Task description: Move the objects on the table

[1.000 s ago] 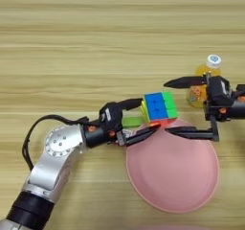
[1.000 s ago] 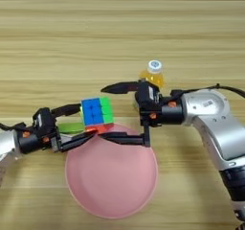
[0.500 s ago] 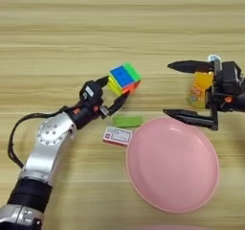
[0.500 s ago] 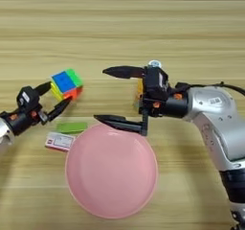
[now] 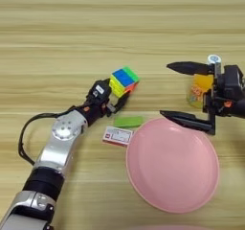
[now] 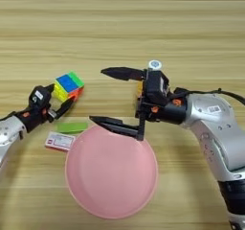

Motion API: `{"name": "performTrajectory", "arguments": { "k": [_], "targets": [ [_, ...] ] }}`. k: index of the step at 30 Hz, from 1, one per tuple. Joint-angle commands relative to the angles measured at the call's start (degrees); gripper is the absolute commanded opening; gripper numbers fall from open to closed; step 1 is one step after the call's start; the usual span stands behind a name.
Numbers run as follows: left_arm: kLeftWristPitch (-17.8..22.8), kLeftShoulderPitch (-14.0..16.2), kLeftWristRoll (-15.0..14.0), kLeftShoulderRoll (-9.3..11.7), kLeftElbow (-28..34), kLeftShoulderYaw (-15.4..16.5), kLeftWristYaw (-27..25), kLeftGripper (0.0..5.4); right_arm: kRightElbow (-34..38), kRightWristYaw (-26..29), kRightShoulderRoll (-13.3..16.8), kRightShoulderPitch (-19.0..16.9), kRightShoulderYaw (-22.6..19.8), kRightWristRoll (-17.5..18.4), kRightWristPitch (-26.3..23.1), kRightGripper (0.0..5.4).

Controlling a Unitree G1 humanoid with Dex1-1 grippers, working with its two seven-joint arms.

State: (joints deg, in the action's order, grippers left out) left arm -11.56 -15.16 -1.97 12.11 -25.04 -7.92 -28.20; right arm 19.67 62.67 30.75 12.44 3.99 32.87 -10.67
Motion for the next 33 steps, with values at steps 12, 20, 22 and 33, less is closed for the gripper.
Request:
{"name": "performTrajectory", "arguments": {
  "k": [12, 20, 22, 33],
  "targets": [
    [2.90, -0.42, 2.51, -0.14, -2.00, -1.16, 0.23, 3.26, 0.93, 0.16, -0.04, -0.31, -0.08, 0.19, 0.45, 5.40],
    [2.65, 0.30, 1.68, -0.31, -0.14, -0.84, -0.09, 3.96, 1.06, 0.28, 0.06, -0.41, -0.33, 0.36, 0.51, 5.40],
    [2.45, 0.57, 1.87, -0.16, 0.60, -0.96, -0.05, 4.17, 1.02, 0.31, 0.04, -0.51, -0.36, 0.39, 0.58, 5.40],
    [1.89, 3.98, 0.58, 1.71, 8.93, 1.19, -0.29, 5.03, 0.43, -0.22, 0.06, -1.28, -1.00, 0.34, 0.74, 5.40]
  ]
}}
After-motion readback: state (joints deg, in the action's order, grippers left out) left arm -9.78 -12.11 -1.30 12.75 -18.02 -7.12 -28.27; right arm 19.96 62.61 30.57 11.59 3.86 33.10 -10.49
